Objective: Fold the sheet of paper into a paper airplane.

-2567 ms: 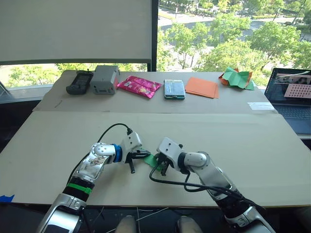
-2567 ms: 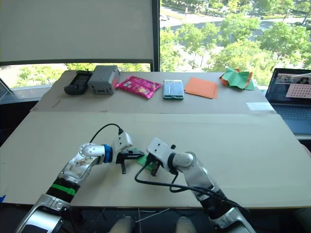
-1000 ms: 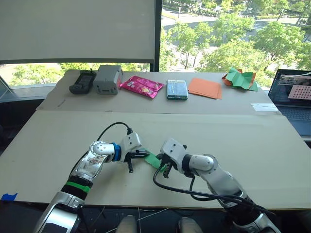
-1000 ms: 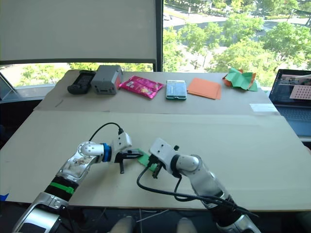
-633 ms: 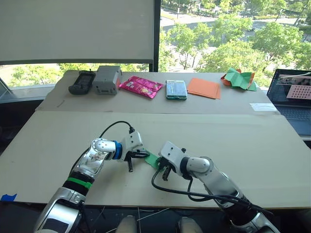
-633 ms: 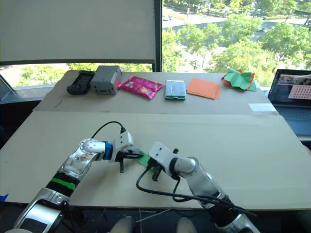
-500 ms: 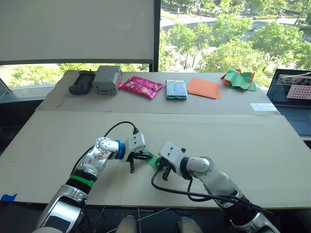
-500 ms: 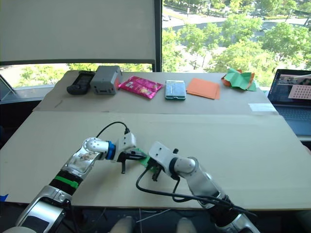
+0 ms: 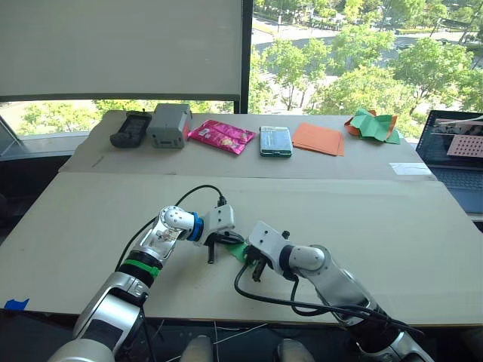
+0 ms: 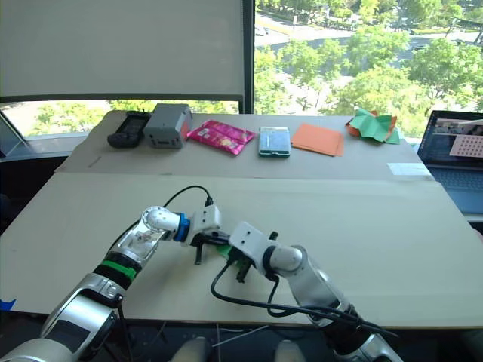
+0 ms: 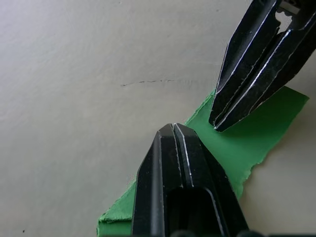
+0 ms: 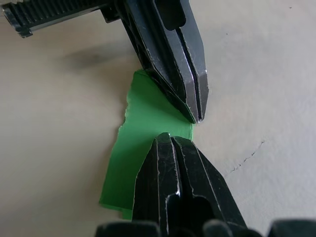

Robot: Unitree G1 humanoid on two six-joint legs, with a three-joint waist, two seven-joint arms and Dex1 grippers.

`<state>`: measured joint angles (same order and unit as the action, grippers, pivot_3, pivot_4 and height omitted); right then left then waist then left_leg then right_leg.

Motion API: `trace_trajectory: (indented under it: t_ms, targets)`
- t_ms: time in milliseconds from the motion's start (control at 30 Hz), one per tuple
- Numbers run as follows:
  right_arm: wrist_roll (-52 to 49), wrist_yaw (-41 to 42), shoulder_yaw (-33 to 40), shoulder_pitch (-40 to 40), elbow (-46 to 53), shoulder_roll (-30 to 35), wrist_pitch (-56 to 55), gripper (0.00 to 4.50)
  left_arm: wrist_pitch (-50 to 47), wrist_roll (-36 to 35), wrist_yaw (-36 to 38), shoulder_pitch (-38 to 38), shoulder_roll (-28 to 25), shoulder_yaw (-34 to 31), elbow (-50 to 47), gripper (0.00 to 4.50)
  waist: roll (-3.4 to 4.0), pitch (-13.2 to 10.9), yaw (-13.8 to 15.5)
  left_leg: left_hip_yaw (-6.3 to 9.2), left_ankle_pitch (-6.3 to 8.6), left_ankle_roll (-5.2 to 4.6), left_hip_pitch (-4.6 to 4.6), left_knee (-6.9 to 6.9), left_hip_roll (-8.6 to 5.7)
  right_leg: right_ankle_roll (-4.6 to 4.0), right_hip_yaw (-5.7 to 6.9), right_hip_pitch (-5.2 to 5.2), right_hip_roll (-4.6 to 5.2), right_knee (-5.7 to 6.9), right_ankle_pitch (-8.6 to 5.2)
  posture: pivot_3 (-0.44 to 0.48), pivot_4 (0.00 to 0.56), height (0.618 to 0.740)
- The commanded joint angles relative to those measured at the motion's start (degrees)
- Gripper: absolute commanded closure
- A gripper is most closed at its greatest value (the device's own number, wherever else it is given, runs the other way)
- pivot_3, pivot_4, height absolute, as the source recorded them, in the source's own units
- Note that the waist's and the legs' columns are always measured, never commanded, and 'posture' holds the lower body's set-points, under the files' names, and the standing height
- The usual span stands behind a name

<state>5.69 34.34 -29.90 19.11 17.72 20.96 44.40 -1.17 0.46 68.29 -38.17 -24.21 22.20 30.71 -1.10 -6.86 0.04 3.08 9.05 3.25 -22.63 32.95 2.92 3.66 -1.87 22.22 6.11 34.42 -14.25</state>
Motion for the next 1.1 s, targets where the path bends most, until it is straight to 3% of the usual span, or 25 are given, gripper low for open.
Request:
trace_trajectory:
  t_ms: [33, 1100]
  targets:
    - [0.1, 0.7, -2.2, -1.4, -1.9, 0.6, 3.5, 4.45, 0.5, 4.1, 0.6, 1.3, -0.6, 2.9, 3.7, 4.50, 0.01, 0.2, 0.0, 0.00, 0.00, 0.00, 0.00, 0.00, 0.00, 0.00, 0.00, 0.00, 0.00, 0.00, 0.00, 0.000, 0.150, 0.706]
    - [-0.3, 0.7, -2.5, -1.1, -1.7, 0.8, 4.6, 4.45, 0.6, 4.2, -1.1, 4.6, -7.4, -2.2, 6.4, 4.50, -0.08, 0.5, -1.3, 0.02, 0.02, 0.02, 0.33, -0.12, 0.05, -0.01, 0.00, -0.01, 0.00, 0.10, -0.01, 0.000, 0.150, 0.706]
